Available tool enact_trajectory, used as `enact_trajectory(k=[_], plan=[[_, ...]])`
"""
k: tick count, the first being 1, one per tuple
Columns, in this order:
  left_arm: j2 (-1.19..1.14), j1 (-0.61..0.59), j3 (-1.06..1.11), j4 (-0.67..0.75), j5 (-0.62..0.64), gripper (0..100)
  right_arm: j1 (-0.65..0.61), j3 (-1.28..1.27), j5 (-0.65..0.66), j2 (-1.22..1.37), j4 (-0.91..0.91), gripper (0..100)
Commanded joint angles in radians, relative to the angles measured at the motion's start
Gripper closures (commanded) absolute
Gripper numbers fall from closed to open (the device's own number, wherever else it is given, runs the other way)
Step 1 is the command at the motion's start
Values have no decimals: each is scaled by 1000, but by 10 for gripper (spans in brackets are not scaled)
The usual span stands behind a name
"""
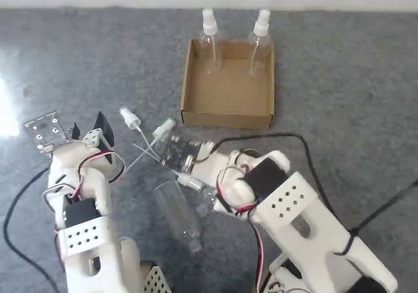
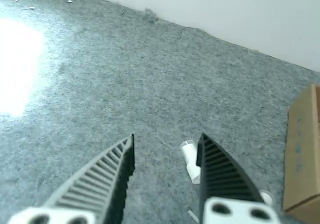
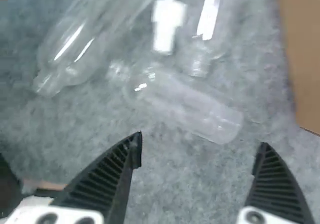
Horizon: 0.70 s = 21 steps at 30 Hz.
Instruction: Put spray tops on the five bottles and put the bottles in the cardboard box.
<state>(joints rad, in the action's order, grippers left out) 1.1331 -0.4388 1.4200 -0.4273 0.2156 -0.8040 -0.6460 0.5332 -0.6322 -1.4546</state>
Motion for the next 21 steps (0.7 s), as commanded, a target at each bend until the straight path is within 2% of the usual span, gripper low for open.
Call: enact_trajectory(k=[1, 3, 9, 16, 21], plan=[[28, -8, -13, 29, 0, 812, -22, -26, 28, -38, 64, 554], [28, -8, -13, 29, 0, 812, -22, -46, 28, -36, 90, 522], [28, -8, -13, 29, 0, 812, -25, -81, 92, 5, 143, 543], [26, -5, -13, 29, 0, 811, -25, -78, 135, 240, 255, 545], [26, -5, -13, 29, 0, 811, -18, -43, 160, 355, 268, 545]])
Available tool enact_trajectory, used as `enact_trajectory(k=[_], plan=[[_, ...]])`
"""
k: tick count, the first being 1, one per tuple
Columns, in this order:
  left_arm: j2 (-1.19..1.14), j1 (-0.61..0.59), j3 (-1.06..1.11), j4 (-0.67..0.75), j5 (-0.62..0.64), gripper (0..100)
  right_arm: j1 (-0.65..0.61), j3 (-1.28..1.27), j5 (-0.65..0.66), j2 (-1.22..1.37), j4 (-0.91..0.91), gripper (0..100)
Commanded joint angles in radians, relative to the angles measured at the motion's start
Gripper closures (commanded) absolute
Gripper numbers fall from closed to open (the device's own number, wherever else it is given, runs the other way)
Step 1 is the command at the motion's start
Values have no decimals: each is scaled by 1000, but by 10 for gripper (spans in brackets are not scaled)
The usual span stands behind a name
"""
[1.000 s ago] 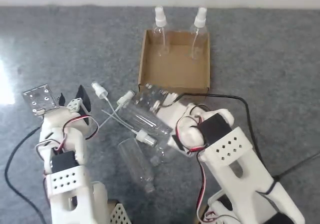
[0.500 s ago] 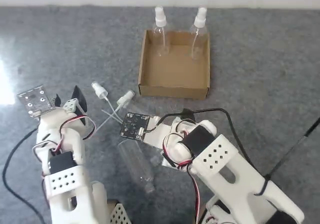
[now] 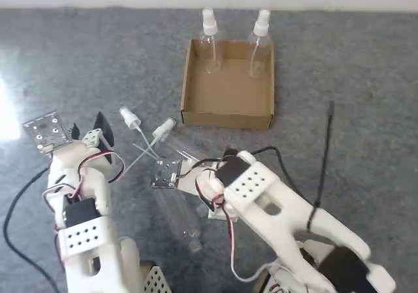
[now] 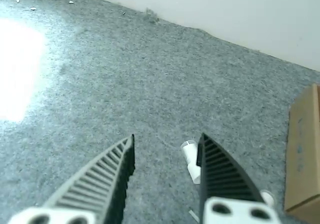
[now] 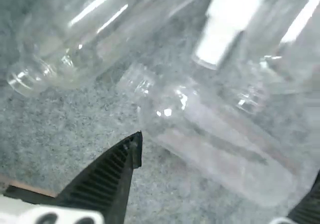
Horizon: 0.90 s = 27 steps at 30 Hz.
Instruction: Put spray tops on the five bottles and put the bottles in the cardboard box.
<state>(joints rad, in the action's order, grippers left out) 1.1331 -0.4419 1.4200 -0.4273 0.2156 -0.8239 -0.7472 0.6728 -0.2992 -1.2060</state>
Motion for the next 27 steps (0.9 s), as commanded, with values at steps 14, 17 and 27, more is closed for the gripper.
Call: enact_trajectory(k=[14, 17, 27], plan=[[26, -2, -13, 29, 0, 811, 124, 117, 21, 177, 94, 557], [26, -2, -13, 29, 0, 811, 143, 143, 21, 183, 65, 653], [26, -2, -13, 29, 0, 811, 242, 183, 21, 174, -15, 759]])
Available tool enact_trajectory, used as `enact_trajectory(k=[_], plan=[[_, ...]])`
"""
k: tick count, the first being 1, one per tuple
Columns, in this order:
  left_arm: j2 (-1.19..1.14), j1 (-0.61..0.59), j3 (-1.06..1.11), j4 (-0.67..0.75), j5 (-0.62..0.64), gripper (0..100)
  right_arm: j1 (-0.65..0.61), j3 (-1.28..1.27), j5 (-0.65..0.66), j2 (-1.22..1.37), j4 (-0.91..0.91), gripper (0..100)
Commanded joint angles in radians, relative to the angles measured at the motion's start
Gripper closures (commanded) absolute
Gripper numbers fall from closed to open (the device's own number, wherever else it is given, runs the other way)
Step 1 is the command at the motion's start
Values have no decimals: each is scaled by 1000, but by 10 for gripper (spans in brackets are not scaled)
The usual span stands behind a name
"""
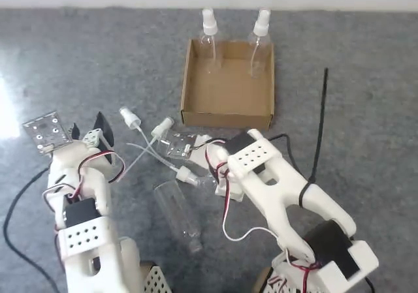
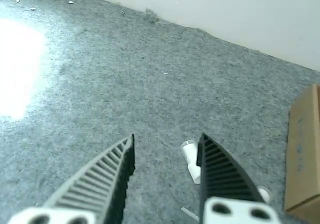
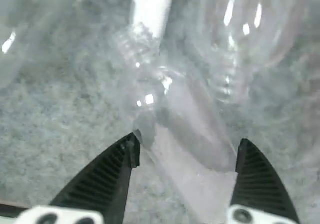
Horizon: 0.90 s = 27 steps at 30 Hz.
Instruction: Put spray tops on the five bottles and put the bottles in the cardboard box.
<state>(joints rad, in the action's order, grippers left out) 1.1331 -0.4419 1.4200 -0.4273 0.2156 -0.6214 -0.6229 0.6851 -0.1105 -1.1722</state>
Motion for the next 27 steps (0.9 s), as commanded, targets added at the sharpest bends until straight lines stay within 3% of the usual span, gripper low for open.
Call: enact_trajectory(k=[1, 11, 18, 24, 27], plan=[[26, -2, -13, 29, 0, 811, 47, 60, 9, -15, -64, 760], [26, -2, -13, 29, 0, 811, 110, 72, 11, -16, -225, 760], [26, -2, -13, 29, 0, 811, 110, 218, 9, -16, -409, 754], [26, -2, -13, 29, 0, 811, 101, 250, 3, -16, -421, 634], [26, -2, -13, 29, 0, 811, 79, 252, 3, -16, -415, 625]])
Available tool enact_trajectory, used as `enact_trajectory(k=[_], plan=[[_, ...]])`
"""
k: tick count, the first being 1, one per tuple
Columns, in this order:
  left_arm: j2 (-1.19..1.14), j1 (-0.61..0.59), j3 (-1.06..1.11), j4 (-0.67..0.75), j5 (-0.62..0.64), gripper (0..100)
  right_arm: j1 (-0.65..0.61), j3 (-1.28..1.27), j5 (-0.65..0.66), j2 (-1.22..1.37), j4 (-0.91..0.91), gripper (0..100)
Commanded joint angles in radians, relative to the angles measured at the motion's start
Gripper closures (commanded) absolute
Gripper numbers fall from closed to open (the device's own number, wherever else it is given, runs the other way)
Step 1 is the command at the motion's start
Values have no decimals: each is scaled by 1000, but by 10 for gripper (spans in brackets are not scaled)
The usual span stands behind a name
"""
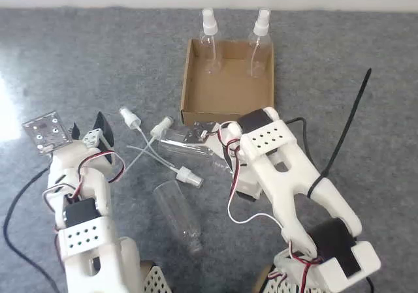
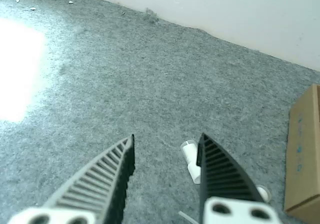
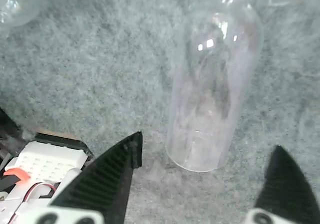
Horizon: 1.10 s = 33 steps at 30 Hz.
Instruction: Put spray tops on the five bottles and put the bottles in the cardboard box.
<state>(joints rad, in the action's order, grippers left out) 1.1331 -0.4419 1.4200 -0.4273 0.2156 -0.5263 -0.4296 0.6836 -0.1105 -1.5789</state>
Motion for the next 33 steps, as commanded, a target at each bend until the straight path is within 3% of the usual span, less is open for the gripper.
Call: enact_trajectory(k=[1, 10, 21, 33], plan=[[26, -2, -13, 29, 0, 811, -31, 58, 5, -16, -7, 625], [26, -2, -13, 29, -2, 811, -107, 44, -68, -4, 111, 626], [26, -2, -13, 29, -3, 812, -180, -20, -68, -4, 223, 626], [26, -2, -13, 29, -3, 812, -177, -23, -71, 88, 326, 627]])
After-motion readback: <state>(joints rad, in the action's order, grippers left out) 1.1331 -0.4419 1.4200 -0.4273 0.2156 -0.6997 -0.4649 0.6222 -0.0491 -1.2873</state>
